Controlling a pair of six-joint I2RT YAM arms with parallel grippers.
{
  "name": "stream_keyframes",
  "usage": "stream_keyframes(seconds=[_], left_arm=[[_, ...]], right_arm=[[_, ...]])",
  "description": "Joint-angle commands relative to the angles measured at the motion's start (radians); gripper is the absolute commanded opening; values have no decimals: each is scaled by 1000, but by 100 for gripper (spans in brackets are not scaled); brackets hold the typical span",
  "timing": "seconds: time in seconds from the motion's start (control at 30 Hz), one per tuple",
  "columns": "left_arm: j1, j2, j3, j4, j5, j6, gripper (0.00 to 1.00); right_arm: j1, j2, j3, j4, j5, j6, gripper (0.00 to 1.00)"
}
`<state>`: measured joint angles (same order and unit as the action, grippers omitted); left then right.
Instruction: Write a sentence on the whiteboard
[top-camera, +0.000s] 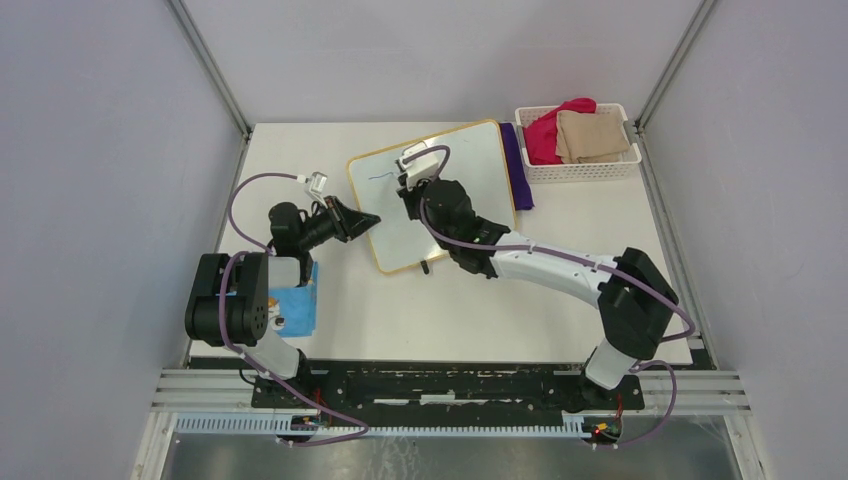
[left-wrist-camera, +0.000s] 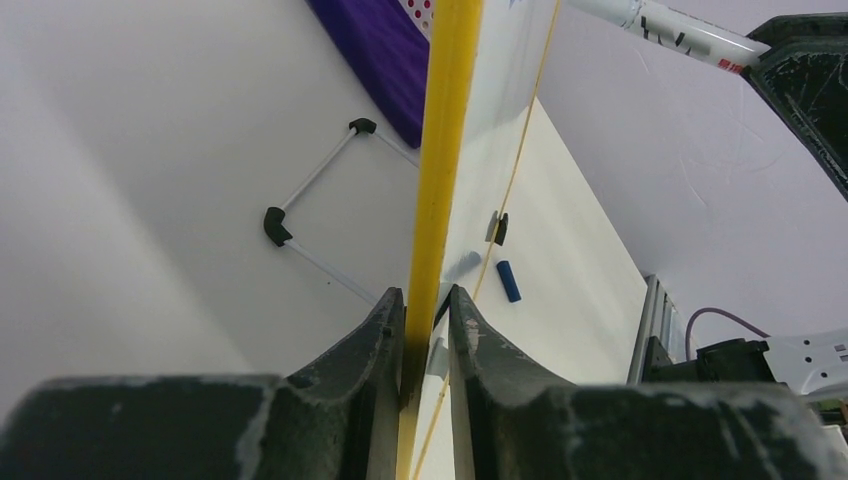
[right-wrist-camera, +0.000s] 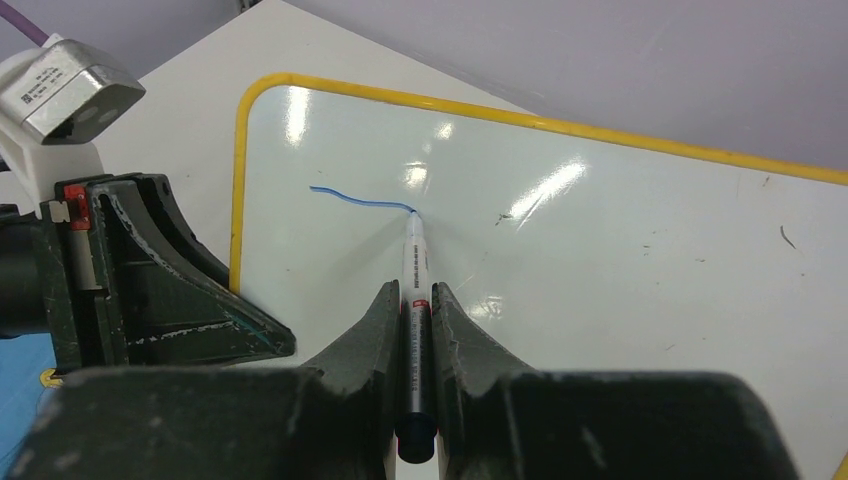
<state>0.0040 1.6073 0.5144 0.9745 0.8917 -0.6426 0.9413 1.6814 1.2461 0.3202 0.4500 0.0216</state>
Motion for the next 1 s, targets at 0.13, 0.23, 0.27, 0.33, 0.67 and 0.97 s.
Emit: stream_keyframes(seconds=[0.13,0.23,0.27,0.33,0.67,0.97], left_arm=[[5,-29,9,-38,-28,48,40],[-24,-43,6,-33,-28,42,47],[-24,-45,6,-32,-29,41,48],[-26,-47,6,-32,-29,41,51],[-36,-32,13,-65,-25,61,38],[-40,-32,19,-96,-29,81,37]], right_arm=[[-2,-110,-76,83,-73,12,0],[13,-144,-101,106,-86,5,0],[18,-154,-106,110,-87,2,0],[25,-170,-117,115,-93,0,0],[34,-147,-102,98,-110,2,0],[35,-92,-56,82,-88,14,0]])
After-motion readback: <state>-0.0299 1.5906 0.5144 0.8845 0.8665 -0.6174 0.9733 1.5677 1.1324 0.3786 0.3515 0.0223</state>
